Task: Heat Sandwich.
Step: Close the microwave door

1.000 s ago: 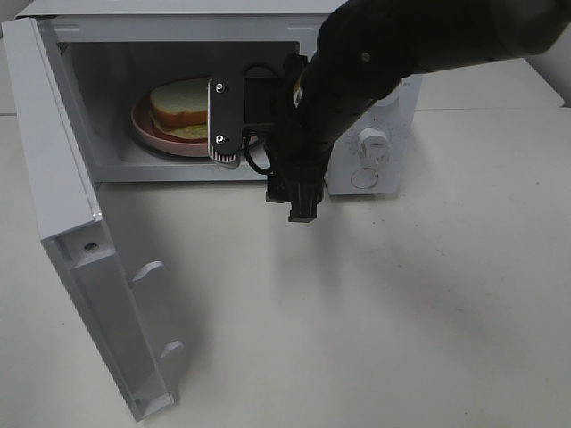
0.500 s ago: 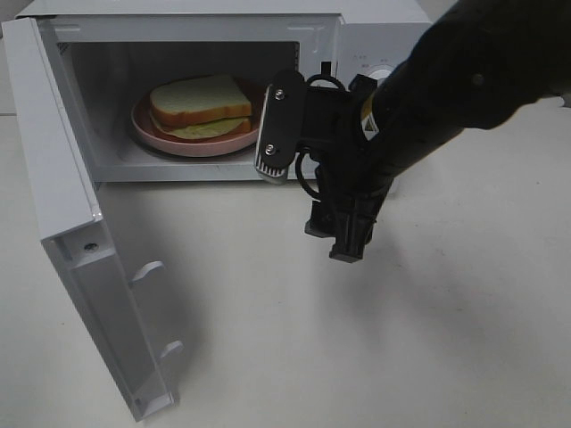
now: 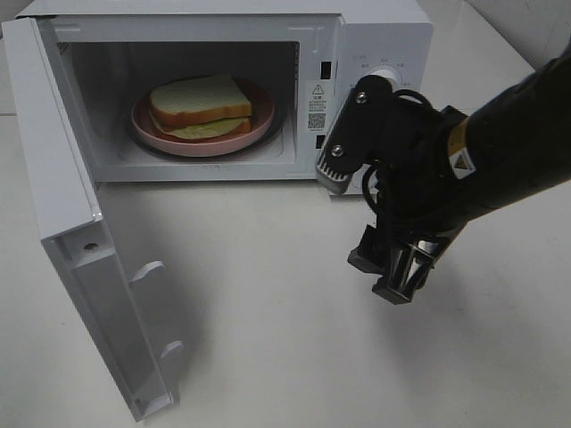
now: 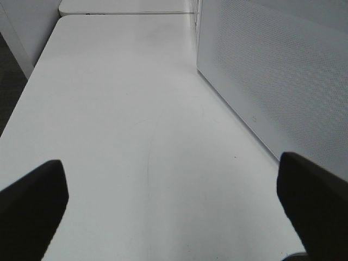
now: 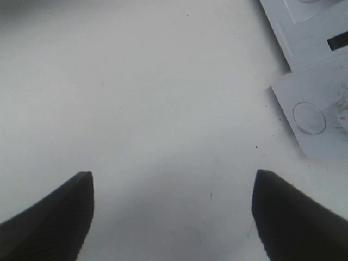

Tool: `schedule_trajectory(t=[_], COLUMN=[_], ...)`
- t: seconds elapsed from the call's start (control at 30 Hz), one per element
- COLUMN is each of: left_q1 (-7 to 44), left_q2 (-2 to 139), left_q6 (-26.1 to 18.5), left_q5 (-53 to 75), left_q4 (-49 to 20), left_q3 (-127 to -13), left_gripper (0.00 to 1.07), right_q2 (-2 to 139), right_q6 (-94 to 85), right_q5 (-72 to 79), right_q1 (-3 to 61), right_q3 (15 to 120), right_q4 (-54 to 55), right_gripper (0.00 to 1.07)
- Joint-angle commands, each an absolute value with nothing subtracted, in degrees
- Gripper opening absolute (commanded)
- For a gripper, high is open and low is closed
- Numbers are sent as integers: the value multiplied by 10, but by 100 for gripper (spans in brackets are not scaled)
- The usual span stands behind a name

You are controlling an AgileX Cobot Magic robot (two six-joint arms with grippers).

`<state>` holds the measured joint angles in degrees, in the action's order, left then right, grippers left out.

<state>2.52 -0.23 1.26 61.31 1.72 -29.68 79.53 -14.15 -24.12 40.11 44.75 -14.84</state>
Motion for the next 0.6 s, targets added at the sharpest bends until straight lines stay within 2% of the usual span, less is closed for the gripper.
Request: schedule_trajectory(t=[0.03,0.27,0.6], left_q1=[23,23,23], left_q2=[-13,-13,-13], left_q6=[13,13,13], left_q5=[610,610,610], left_q4=[18,18,18], left_q3=[-297,-297,-297], left_gripper=[100,100,100], right_q2=[752,658,547], right_q6=[-101,-17,9], right_q5=[-271,-348,-445], right_q1=[402,402,402], right_q3=[430,401,370], right_q4=[-146,-132,-110], right_gripper=[77,79,80])
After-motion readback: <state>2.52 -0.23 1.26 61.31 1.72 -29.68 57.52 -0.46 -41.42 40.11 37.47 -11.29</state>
